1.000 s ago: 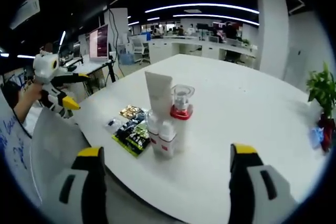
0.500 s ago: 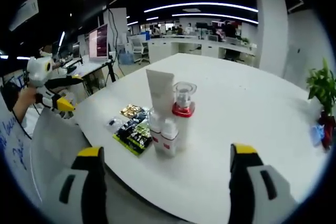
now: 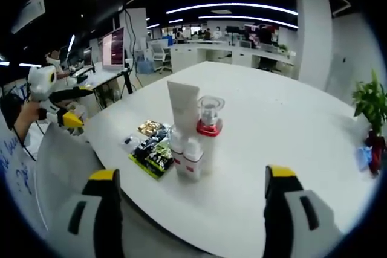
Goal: Arrange the skincare products in the storage area until every visible bottle or jar stands upright without overlapping.
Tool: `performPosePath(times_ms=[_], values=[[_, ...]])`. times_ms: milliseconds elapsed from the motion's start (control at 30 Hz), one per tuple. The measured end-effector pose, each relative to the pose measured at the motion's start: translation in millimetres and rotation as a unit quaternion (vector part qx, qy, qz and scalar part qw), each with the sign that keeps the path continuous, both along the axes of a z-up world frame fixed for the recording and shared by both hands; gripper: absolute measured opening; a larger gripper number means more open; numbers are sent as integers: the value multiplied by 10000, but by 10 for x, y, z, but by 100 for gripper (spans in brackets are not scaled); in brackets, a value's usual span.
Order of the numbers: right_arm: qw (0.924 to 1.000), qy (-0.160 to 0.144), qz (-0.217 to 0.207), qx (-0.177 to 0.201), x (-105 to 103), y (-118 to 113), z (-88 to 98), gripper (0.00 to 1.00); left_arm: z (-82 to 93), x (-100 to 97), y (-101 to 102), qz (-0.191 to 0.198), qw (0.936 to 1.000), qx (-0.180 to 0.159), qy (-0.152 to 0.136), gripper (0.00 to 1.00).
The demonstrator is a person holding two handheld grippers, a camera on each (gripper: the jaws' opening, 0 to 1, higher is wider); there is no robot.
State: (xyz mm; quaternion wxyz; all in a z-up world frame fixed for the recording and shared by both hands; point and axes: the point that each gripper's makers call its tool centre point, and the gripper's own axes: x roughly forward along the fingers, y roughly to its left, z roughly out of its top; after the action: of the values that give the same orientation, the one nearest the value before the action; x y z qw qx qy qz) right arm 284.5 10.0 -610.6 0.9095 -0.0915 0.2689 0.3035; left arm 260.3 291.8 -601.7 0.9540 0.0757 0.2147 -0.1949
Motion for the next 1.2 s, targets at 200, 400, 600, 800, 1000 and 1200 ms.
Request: performPosePath(times_ms=[200, 400, 600, 800, 1000, 1200], values=[[10000, 1, -2, 16, 4, 13, -1, 100, -6, -5, -2, 1, 10000, -44, 23, 95], [10000, 30, -9, -15, -4, 10, -23, 100, -13, -13, -19, -22, 10000, -43, 37, 95], [10000, 27, -23, 7, -16, 5, -28, 100, -9, -29, -29, -15, 10000, -58, 38, 95], [10000, -22, -30, 19, -13, -2, -3, 100, 12, -30, -48, -29, 10000, -63, 13, 96], [10000, -53, -55, 54, -31, -5, 12, 100, 19, -28, -65, -25, 9999, -120, 12, 97], [9999, -63, -133, 61, -47, -47, 7, 100, 23, 0, -86, -62, 9999, -118, 19, 97]])
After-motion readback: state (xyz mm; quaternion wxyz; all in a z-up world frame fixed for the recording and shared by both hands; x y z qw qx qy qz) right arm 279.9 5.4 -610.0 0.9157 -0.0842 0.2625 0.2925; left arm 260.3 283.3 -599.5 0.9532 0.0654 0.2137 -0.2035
